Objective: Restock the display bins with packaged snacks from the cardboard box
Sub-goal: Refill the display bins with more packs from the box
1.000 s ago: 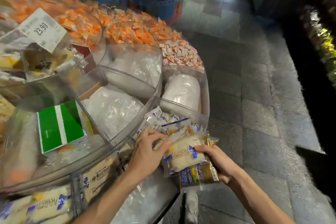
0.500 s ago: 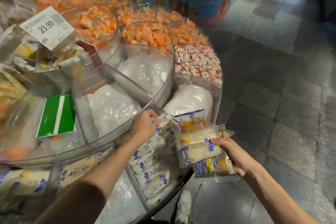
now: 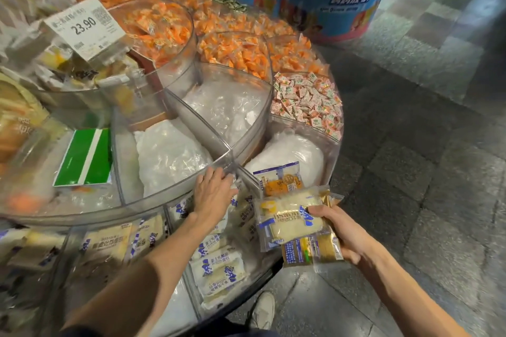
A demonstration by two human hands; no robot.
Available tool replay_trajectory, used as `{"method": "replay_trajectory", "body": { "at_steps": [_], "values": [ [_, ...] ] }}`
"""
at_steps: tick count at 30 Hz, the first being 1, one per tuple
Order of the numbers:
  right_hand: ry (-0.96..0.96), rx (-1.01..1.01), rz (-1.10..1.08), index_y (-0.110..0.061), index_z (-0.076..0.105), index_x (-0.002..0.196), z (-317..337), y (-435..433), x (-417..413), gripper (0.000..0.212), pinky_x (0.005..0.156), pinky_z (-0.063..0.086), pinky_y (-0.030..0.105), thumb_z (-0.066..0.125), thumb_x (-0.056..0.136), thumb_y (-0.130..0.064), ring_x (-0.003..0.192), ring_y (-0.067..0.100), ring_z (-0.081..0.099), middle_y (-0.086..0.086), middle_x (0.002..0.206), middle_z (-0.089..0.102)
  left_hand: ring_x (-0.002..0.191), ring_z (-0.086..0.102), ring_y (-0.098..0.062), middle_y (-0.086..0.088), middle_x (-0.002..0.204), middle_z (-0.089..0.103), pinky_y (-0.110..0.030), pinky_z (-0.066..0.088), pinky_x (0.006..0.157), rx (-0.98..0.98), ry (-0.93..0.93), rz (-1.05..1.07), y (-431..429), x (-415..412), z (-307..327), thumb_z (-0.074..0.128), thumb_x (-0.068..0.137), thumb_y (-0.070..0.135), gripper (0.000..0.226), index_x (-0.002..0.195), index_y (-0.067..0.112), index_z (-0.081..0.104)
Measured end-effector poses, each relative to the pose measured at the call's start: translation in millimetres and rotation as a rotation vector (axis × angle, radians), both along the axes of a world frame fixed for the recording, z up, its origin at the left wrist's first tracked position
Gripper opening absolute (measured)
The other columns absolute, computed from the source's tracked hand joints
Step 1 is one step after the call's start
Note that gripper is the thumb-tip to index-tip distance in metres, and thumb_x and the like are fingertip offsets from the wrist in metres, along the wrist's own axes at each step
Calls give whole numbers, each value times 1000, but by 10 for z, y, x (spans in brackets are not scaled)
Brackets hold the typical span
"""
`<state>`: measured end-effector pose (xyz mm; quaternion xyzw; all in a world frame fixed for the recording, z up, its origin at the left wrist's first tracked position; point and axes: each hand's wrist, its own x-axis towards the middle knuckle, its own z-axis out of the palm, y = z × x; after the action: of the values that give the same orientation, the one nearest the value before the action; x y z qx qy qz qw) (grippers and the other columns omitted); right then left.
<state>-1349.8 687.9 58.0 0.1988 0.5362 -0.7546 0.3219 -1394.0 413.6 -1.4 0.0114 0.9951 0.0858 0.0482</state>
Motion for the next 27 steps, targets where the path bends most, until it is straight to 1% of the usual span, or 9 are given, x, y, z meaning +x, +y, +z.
{"method": "replay_trajectory", "body": {
  "at_steps": [2,5,8,11,14,17,19,23,27],
  "values": [
    [22,7,39,-1,55,130,18,-45,-47,68,108,24,71,83,74,-29,128,69,35,32,124,63,109,53,-17,-1,115,62,-36,42,101,382,58,162,65,45,222,57,96,43,33,115,18,66],
    [49,-12,128,-2,54,131,80,-206,-135,87,111,26,70,93,59,-32,126,62,45,32,125,63,99,61,-15,3,118,62,-46,49,99,1036,-162,398,87,264,756,43,95,59,40,117,29,57],
    [70,-59,263,-2,47,137,169,-605,-227,94,97,51,60,93,59,-28,113,47,64,29,124,65,118,53,-9,14,136,45,-35,41,102,1084,-364,241,-100,743,1132,55,76,73,83,147,37,32],
    [77,-103,350,1,50,136,173,-1173,-231,71,88,58,53,80,74,-16,108,44,67,28,121,66,121,49,2,17,140,43,-11,39,98,1030,-287,265,-450,1152,1222,89,62,48,113,153,36,23],
    [76,-101,471,2,55,132,234,-1799,-48,74,92,54,58,84,67,-17,102,42,69,28,116,69,117,49,2,17,131,41,-9,41,95,944,-112,411,-881,1527,1275,94,62,29,100,144,30,38],
    [53,-135,560,5,64,119,234,-2289,213,83,75,61,49,98,52,-29,95,40,72,30,112,70,107,55,12,17,124,52,-5,44,85,1012,-46,492,-1313,1915,1210,95,62,19,86,133,31,47],
    [28,-144,548,5,66,114,200,-2542,380,98,66,61,43,103,33,-36,90,38,74,30,109,70,109,61,6,14,122,61,-15,51,91,1068,-49,518,-1598,2138,1127,95,61,19,83,129,33,50],
    [-14,-126,510,4,48,136,132,-2933,684,86,64,62,46,86,64,-27,89,37,74,29,112,70,105,57,11,17,120,60,-8,46,87,1042,-47,529,-2123,2486,1056,92,66,20,76,128,38,52],
    [-37,-121,455,3,52,129,77,-3236,1038,124,55,61,41,105,22,-29,73,35,75,28,100,73,110,63,-9,6,121,63,-31,53,97,1160,-107,483,-2651,2715,994,90,69,11,69,123,33,53]
  ]
}}
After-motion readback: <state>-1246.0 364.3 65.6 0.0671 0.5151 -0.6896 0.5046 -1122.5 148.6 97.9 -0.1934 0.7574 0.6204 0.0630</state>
